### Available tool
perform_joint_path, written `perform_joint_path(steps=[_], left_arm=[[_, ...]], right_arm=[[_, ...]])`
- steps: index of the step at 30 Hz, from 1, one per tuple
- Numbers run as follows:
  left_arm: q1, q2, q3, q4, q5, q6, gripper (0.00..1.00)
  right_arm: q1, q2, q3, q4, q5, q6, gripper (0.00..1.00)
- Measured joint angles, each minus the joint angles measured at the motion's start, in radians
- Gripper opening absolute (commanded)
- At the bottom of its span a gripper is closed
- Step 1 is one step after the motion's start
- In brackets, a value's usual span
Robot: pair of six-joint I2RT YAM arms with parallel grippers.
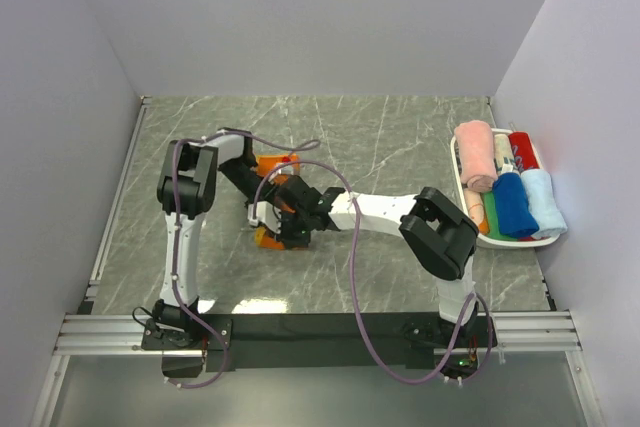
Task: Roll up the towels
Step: Roll the towel
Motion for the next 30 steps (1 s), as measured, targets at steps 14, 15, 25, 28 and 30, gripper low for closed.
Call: perform_joint_path(steps=[14, 15, 25, 28, 30], left_arm=[[0.368, -0.369, -0.15, 0.366, 0.023, -0.09, 0.56], [0.381, -0.418, -0.192, 0.391, 0.021, -0.098, 0.56], [0.265, -0.998, -0.668, 0.65, -0.095, -0.038, 0.6], [0.111, -1.106, -0.79, 0.711, -0.159, 0.009, 0.6], [0.002, -1.143, -0.846, 0.748, -0.196, 0.029, 0.59]], right_arm=[[-0.124, 0.169, 0.222, -0.341, -0.362, 0.279, 0.0], [-0.137, 0.194, 0.24, -0.357, -0.394, 0.292, 0.0], [-0.227, 0.394, 0.391, -0.51, -0.654, 0.359, 0.0], [-0.232, 0.439, 0.437, -0.549, -0.693, 0.374, 0.0], [-0.232, 0.463, 0.46, -0.566, -0.715, 0.381, 0.0]])
